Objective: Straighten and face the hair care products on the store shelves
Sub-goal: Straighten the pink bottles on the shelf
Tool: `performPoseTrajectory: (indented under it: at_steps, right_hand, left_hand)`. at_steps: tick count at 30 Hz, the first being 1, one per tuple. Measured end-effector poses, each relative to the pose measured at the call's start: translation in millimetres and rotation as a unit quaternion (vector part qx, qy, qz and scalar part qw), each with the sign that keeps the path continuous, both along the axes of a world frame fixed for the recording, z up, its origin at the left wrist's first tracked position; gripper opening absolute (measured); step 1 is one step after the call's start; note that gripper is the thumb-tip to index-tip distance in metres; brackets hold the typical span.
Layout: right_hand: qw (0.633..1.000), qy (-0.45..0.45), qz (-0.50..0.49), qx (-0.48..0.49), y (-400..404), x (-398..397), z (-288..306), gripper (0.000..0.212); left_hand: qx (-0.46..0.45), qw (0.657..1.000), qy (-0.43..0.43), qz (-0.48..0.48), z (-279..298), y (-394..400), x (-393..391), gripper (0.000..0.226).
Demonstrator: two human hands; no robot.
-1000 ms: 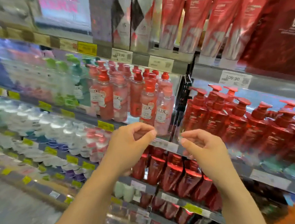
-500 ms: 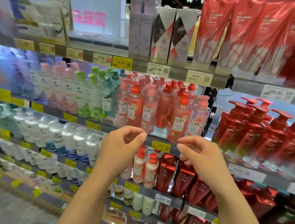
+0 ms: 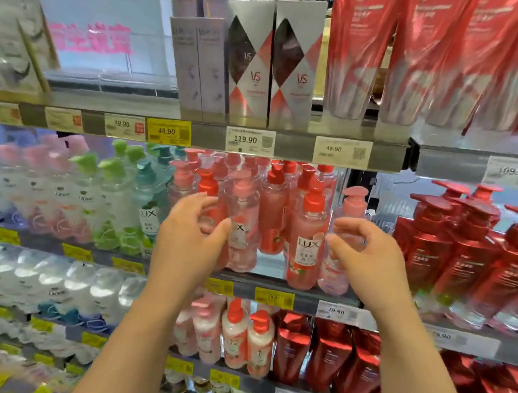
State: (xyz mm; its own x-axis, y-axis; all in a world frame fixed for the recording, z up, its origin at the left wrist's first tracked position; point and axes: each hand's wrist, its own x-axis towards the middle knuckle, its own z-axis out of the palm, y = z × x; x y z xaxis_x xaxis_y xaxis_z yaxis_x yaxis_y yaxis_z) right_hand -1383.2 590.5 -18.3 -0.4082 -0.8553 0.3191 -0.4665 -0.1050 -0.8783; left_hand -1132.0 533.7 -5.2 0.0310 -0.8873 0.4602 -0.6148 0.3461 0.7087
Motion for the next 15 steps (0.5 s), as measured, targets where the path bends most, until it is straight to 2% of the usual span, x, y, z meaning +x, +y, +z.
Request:
performPoseTrajectory:
  at_steps: [3, 5, 8, 12, 15]
  right_hand:
    - [1.0, 0.028, 0.0, 0.013, -16.1, -2.8, 1.1, 0.019]
    - [0.998, 0.051, -0.016, 0.012, -26.0, -6.1, 2.9, 0.024]
    - [0.994, 0.095, -0.055, -0.008, -39.4, -7.9, 7.8, 0.031]
    - [0.992, 0.11, -0.051, -0.021, -48.1, -6.7, 7.9, 0.037]
    - [0.99, 0.091, -0.078, -0.08, -45.6, -10.8, 5.6, 0.029]
  left_hand:
    - [0.043, 0.998, -0.036, 0.036, 0.7, -31.6, -4.5, 0.071]
    - [0.066, 0.996, -0.045, 0.048, -1.9, -50.0, -8.5, 0.082]
    - [0.082, 0.995, -0.017, 0.062, -6.3, -68.5, -11.7, 0.089]
    - [0.115, 0.99, 0.019, 0.077, -7.9, -85.2, -11.1, 0.101]
    - [0.094, 0.991, 0.026, 0.094, -6.5, -88.8, -9.2, 0.103]
